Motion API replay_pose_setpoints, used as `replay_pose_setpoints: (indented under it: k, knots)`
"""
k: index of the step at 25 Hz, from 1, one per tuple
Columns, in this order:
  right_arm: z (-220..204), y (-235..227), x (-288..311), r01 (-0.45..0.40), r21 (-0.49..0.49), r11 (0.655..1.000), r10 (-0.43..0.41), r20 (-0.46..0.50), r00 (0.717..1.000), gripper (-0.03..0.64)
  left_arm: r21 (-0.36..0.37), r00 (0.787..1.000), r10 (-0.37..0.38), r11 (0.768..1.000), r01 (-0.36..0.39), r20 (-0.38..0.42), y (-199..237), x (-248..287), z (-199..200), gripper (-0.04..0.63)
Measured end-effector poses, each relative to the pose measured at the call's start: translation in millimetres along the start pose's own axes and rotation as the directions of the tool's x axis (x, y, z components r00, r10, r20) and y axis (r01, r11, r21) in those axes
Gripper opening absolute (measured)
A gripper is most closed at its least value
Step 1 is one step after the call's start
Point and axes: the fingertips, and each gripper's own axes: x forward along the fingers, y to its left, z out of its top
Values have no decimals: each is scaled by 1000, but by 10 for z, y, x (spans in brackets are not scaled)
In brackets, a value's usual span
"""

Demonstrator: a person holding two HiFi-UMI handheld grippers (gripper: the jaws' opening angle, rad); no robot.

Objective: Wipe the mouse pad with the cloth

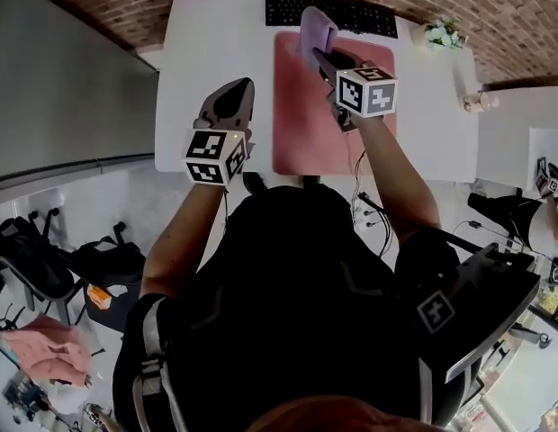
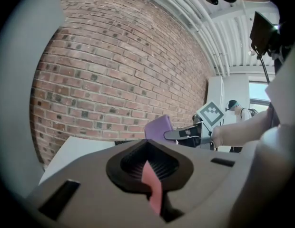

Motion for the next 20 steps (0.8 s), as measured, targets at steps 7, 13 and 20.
replay_pose_setpoints:
  k: [7,13,20]
  knots:
    - [215,-34,-806,70,47,996,-77,163,984,58,41,995,-86,996,84,55,-329,67,318,3]
    - [200,-185,-1374,98,50,994,-108,243,964,58,70,995,-72,995,67,66,-653,96,524,3]
    - [115,-383,-1863,146,5,989,-141,286,948,58,118,995,-13,993,1,95,-1008,88,664,3]
